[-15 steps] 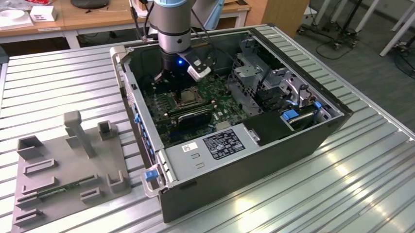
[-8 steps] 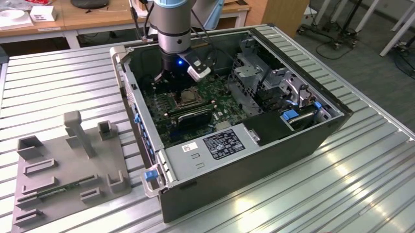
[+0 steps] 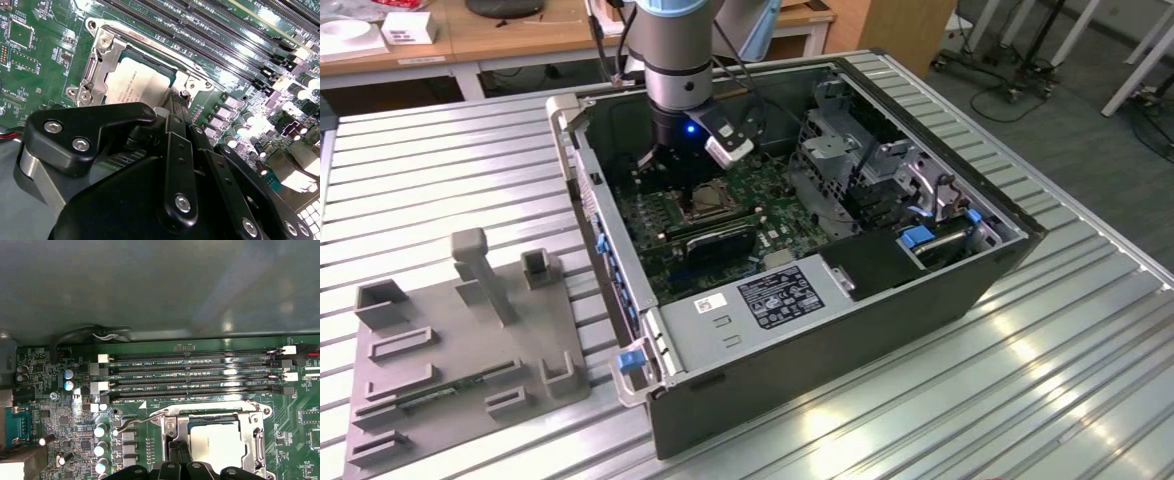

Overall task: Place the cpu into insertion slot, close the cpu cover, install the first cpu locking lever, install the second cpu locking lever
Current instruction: 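Close the cpu cover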

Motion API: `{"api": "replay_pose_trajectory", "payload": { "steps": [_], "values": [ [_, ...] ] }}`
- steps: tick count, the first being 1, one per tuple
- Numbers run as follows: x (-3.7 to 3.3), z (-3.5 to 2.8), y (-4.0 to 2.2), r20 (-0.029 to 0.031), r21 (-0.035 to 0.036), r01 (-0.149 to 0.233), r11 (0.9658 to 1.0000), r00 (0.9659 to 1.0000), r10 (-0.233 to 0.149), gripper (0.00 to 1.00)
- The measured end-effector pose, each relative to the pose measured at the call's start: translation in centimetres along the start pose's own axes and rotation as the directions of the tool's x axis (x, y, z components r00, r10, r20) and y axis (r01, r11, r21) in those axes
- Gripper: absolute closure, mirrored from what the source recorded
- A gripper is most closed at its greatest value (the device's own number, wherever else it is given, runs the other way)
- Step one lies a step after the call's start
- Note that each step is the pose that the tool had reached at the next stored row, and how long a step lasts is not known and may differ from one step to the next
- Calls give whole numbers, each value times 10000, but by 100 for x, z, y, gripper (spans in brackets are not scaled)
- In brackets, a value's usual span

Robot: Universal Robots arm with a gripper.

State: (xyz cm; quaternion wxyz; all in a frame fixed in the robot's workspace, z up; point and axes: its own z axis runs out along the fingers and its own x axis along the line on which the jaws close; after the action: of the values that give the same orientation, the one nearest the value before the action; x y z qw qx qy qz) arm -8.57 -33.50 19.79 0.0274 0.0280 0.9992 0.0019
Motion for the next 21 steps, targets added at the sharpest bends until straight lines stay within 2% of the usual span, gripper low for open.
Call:
{"api": "replay_pose_trajectory", "payload": {
  "steps": [21],
  "values": [
    [7, 20, -4, -5, 10, 1, 10000, 10000, -1, 90]
  ]
}}
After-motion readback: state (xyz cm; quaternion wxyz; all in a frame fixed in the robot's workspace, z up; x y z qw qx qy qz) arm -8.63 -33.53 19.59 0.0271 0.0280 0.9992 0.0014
